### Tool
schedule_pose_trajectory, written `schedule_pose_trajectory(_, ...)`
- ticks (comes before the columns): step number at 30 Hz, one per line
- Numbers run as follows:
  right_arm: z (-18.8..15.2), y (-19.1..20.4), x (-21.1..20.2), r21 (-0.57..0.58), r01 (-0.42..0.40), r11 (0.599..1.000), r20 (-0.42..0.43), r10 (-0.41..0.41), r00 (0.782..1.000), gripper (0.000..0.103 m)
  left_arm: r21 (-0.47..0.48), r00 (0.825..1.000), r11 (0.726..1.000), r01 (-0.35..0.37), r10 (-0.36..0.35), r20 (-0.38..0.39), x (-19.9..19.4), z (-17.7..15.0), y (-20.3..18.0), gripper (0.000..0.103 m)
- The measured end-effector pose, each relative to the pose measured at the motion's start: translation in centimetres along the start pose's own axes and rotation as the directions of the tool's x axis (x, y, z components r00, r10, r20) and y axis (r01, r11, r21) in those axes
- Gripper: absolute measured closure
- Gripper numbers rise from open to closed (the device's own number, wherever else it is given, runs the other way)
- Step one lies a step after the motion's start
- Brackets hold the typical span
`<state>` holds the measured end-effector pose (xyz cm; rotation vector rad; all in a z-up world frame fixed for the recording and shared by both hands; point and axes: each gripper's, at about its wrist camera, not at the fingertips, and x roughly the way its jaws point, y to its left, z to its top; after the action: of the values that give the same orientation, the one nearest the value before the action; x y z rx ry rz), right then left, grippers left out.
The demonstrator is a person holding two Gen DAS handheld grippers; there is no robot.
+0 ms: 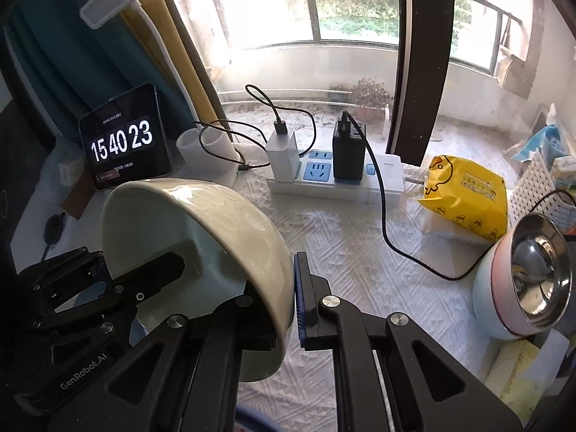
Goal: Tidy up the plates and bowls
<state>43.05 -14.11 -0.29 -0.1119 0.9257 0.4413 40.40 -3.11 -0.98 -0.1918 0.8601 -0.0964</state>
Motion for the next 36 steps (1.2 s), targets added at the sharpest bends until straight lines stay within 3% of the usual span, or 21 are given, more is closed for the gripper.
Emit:
schedule_pose_trajectory(13, -2.3, 1.6, -2.8, 0.018, 0.019, 1.000, -0.004, -0.019, 1.000, 0.094, 0.013, 0.999, 0.999, 0.036, -0.036, 0.006, -2.7, -2.2, -0.6, 0.079)
schedule_pose_trajectory(36, -8.4, 1.0, -5.4, 0.114, 0.031, 0.993, -0.052, -0.026, 0.998, 0.094, 0.066, 0.995, 0.993, 0.092, -0.090, -0.043, -4.9, -6.9, -3.1, 0.079)
